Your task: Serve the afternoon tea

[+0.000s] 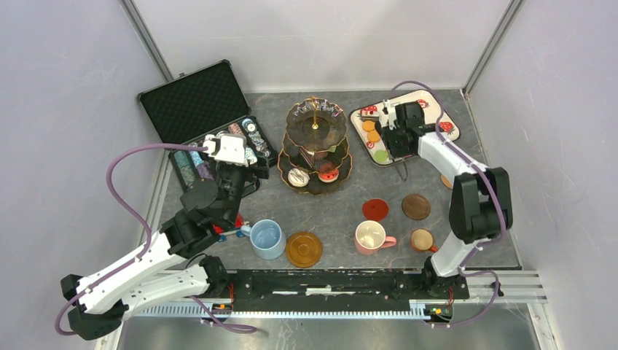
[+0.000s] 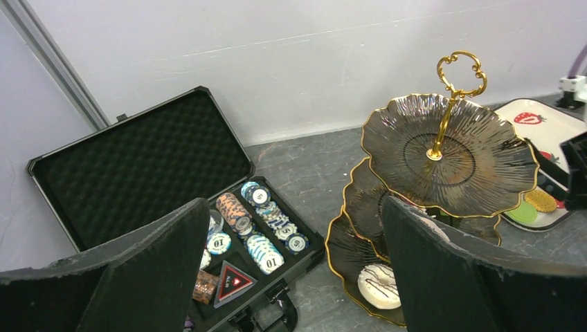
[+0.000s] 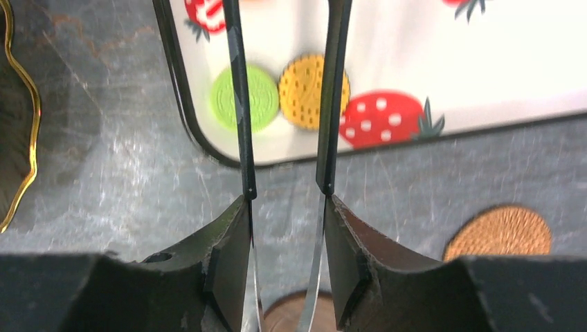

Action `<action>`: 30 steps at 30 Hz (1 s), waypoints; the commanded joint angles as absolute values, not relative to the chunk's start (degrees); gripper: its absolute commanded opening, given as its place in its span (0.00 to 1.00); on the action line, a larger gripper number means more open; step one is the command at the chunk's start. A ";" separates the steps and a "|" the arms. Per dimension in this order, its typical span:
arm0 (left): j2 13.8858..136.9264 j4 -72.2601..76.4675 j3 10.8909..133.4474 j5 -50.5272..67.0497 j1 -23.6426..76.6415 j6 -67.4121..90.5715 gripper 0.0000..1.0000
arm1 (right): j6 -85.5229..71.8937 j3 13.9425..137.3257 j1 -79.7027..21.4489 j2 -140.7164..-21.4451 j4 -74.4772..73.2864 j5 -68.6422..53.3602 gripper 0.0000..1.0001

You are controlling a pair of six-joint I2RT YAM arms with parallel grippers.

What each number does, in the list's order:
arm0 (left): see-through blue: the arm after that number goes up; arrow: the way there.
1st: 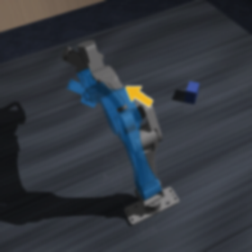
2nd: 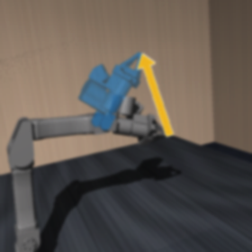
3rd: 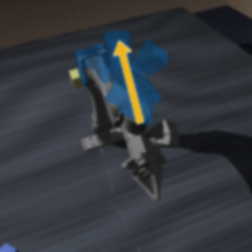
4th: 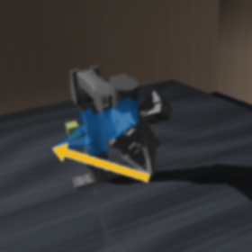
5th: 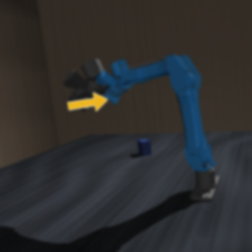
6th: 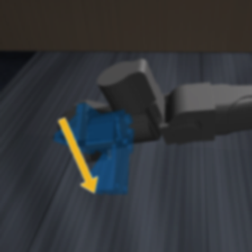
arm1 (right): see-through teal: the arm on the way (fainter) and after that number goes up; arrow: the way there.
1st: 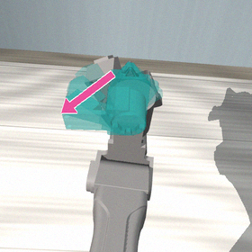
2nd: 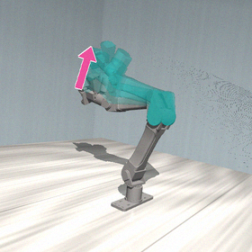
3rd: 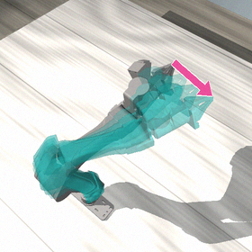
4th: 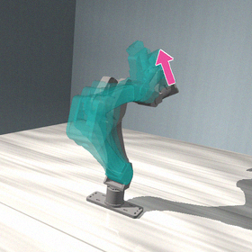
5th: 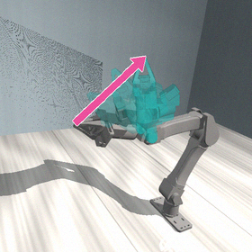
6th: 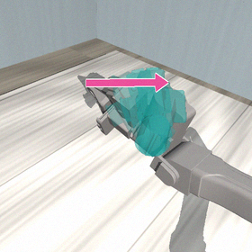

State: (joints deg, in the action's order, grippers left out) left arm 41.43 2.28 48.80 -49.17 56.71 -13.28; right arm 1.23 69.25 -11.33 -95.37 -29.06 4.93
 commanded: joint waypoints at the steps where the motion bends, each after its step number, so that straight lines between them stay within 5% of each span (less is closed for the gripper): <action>1: 40.97 3.99 50.35 -49.52 56.49 -11.81 1.00 | 6.60 77.07 -10.03 -101.32 -25.03 3.21 0.45; 30: 44.10 4.57 49.83 -49.22 56.43 -11.81 1.00 | 32.67 99.53 -9.01 -120.27 -30.17 -2.93 0.50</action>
